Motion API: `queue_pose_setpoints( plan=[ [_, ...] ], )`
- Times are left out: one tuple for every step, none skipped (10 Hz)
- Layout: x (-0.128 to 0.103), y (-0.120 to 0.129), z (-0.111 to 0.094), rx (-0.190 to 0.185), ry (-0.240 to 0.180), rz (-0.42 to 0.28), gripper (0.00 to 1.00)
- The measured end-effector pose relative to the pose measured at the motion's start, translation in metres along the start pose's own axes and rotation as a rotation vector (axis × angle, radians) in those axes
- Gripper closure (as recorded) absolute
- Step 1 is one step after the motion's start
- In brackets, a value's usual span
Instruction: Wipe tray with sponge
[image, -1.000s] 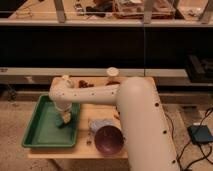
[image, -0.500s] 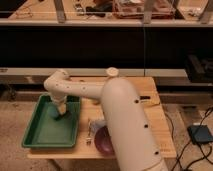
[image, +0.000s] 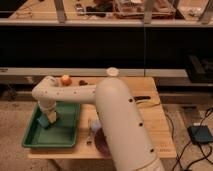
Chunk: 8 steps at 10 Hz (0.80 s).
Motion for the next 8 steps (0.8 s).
queue_pose_setpoints(
  plan=[
    [-0.007,0.011,0.007,-0.013,-0.001,-0.006,1.0],
    [-0.009,0.019,0.01,-0.017,-0.006,0.002,1.0],
    [-0.008,0.027,0.01,-0.027,-0.008,0.013,1.0],
    [-0.007,0.028,0.009,-0.029,-0.004,0.009,1.0],
    [-0.008,0.028,0.008,-0.029,-0.002,0.002,1.0],
    [-0.008,0.029,0.008,-0.032,-0.003,0.004,1.0],
    [-0.008,0.028,0.008,-0.032,-0.003,0.001,1.0],
    [-0.008,0.029,0.008,-0.033,-0.003,0.002,1.0]
  ],
)
